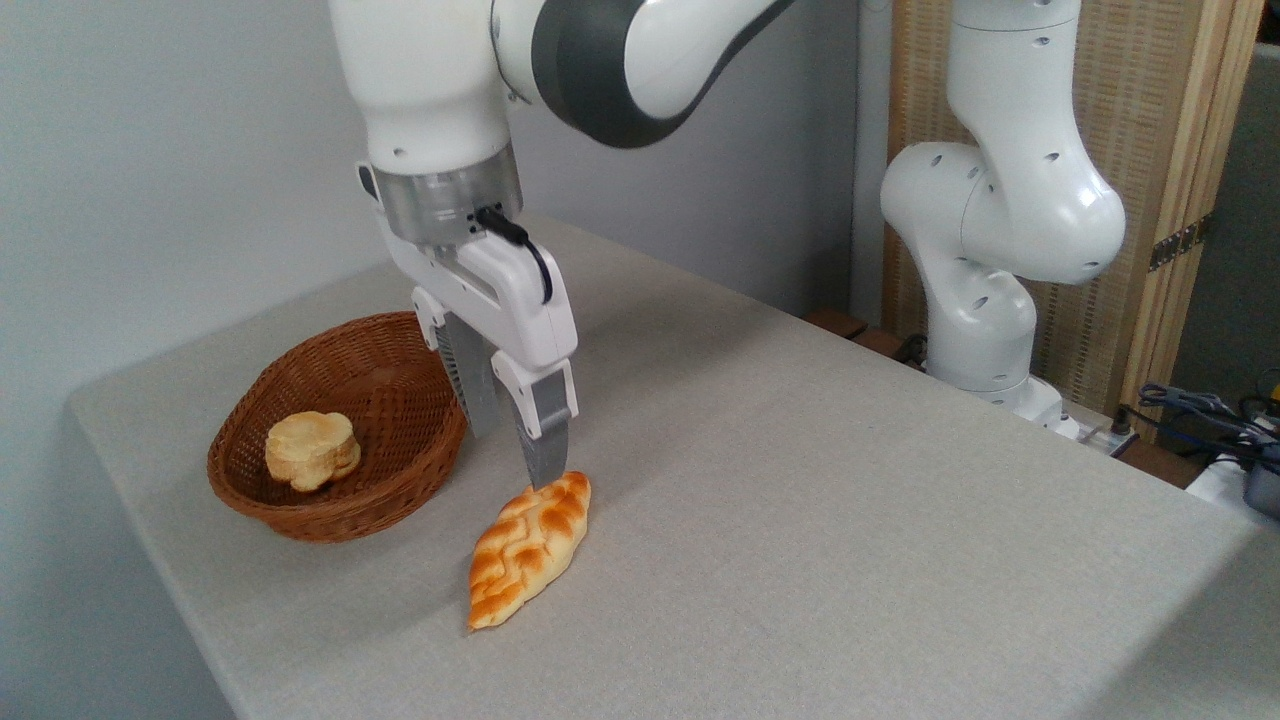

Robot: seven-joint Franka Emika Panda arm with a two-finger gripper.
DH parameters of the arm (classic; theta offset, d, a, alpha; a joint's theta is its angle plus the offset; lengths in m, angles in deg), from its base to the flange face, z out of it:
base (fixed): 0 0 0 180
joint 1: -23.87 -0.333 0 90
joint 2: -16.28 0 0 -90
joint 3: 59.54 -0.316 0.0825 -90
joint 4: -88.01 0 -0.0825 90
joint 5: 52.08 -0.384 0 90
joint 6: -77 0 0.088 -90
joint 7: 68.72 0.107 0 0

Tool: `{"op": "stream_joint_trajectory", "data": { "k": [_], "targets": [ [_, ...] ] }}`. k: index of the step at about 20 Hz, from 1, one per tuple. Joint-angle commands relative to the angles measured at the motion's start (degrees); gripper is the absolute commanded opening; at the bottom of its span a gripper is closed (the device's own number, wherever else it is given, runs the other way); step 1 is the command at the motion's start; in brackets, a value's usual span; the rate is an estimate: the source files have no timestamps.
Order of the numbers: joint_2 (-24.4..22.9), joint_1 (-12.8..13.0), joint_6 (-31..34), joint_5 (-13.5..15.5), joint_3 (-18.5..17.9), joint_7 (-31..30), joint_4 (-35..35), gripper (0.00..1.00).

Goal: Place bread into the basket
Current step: 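Lower the open gripper onto the braided bread roll, then close the gripper on the end of the braided roll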

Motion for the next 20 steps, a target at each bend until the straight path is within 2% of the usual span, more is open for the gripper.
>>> {"op": "stream_joint_trajectory", "data": {
  "k": [1, 4, 11, 14, 20],
  "targets": [
    [-1.4, 1.1, -7.7, 1.0, 0.1, -9.1, -6.3, 1.0],
    [-1.4, 1.1, -12.0, 0.9, 0.1, -13.3, -9.6, 1.0],
    [-0.4, 1.2, -12.4, 1.2, 0.1, -21.6, -11.4, 1.0],
    [1.1, 2.4, -14.0, 1.2, 0.2, -22.0, -11.4, 1.0],
    [2.1, 3.1, -14.3, 0.3, 0.2, -21.4, -11.4, 1.0]
  ]
}}
